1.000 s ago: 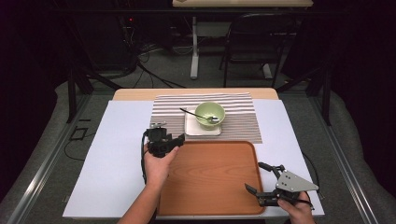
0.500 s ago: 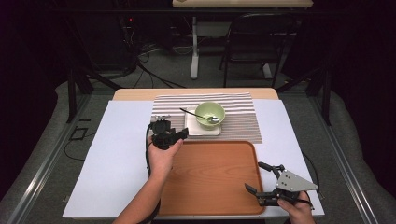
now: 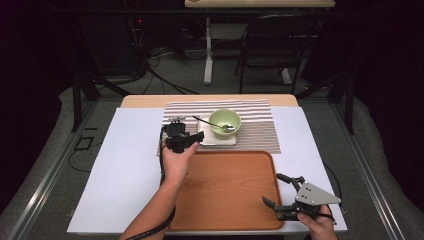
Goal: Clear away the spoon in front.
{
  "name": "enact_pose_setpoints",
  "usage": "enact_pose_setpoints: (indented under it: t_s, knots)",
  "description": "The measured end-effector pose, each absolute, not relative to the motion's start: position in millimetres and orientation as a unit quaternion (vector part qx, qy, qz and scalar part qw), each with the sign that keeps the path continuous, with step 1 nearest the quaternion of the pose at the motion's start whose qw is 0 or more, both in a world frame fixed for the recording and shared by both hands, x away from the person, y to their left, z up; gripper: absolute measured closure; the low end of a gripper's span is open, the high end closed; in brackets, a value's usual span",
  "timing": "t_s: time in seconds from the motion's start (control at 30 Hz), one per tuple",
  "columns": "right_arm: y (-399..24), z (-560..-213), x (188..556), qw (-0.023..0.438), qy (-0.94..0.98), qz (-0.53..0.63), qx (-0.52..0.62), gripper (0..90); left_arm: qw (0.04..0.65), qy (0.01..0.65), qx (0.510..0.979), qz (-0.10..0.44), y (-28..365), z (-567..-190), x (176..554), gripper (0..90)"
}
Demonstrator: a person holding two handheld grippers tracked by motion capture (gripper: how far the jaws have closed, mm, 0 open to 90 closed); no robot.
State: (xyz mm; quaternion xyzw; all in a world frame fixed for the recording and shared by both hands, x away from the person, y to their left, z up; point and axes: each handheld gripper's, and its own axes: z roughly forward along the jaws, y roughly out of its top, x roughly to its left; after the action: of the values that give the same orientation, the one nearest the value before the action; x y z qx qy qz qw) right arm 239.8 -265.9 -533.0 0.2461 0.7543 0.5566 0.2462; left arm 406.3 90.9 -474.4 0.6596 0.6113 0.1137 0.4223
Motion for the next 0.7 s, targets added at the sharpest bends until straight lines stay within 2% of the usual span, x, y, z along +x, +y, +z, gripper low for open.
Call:
enact_pose_setpoints:
  t_s: [0.7]
  knots:
    - [-266.0,-532.8,239.8,0.246,0.754,0.558,0.245,14.9,0.421,0.622,0.648,0.125,90.3,-474.9,427.8,42.2]
